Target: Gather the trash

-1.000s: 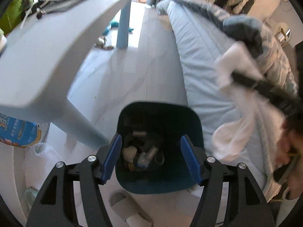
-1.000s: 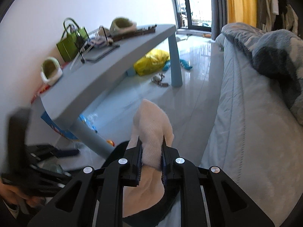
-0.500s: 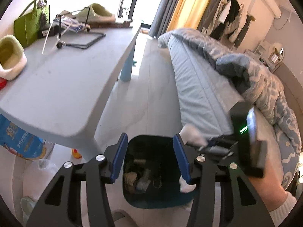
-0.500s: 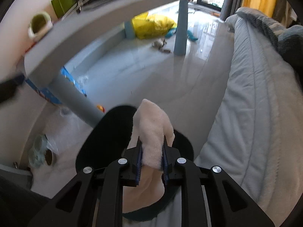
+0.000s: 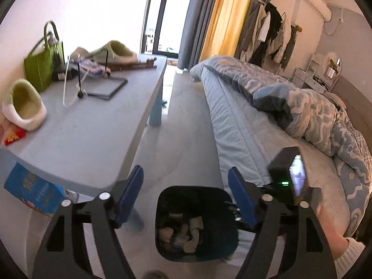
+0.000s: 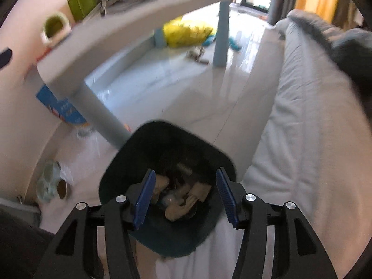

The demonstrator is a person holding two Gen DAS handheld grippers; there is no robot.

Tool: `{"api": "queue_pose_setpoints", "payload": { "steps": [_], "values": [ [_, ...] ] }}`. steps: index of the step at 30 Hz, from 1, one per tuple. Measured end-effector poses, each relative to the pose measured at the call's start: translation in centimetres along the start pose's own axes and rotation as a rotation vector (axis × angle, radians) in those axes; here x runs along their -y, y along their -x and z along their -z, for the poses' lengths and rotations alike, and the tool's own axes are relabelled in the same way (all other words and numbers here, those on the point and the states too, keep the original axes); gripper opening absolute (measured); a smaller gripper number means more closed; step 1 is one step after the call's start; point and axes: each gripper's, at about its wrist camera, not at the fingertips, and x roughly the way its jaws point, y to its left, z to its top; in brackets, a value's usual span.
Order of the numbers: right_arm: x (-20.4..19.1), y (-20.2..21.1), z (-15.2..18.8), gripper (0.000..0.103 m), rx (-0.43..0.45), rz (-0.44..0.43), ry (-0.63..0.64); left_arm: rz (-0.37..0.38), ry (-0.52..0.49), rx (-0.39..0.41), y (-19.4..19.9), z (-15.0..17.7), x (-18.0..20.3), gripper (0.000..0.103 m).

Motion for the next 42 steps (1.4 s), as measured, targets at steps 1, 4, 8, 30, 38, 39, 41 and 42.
{"api": "queue_pose_setpoints", "payload": {
  "steps": [1, 4, 8, 30, 38, 39, 41, 42],
  "values": [
    [0.2, 1.3, 0.3, 0.057, 0.034, -0.001, -0.007, -0.011, -0.006, 0.015, 0.6, 0.1, 0.4, 0.085],
    [1.1, 6.1, 1.7, 0.07, 0.157, 0.016, -0.038, -0.044, -0.042, 0.048, 2.3, 0.9, 1.7, 0.093],
    [2.5, 12.3, 4.0, 0.082, 0.298, 0.076, -0.073, -0.068, -0.086, 0.065, 4.1, 2.1, 3.4, 0.097],
    [12.3, 32.5, 26.3, 0.1, 0.578, 0.429, -0.413, -0.078, -0.157, 0.121, 9.1, 8.2, 11.6, 0.1],
    [12.5, 33.1, 28.2, 0.1, 0.607, 0.354, -0.388, -0.085, -0.165, 0.135, 9.5, 9.3, 13.0, 0.1],
    [12.3, 33.0, 28.1, 0.1, 0.605, 0.344, -0.375, -0.088, -0.163, 0.137, 9.5, 9.3, 13.0, 0.1],
    [12.1, 33.1, 28.2, 0.1, 0.609, 0.33, -0.36, -0.092, -0.165, 0.139, 9.5, 9.4, 13.2, 0.1],
    [12.0, 33.2, 28.3, 0.1, 0.615, 0.316, -0.355, -0.086, -0.166, 0.139, 9.5, 9.4, 13.2, 0.1]
  ]
}}
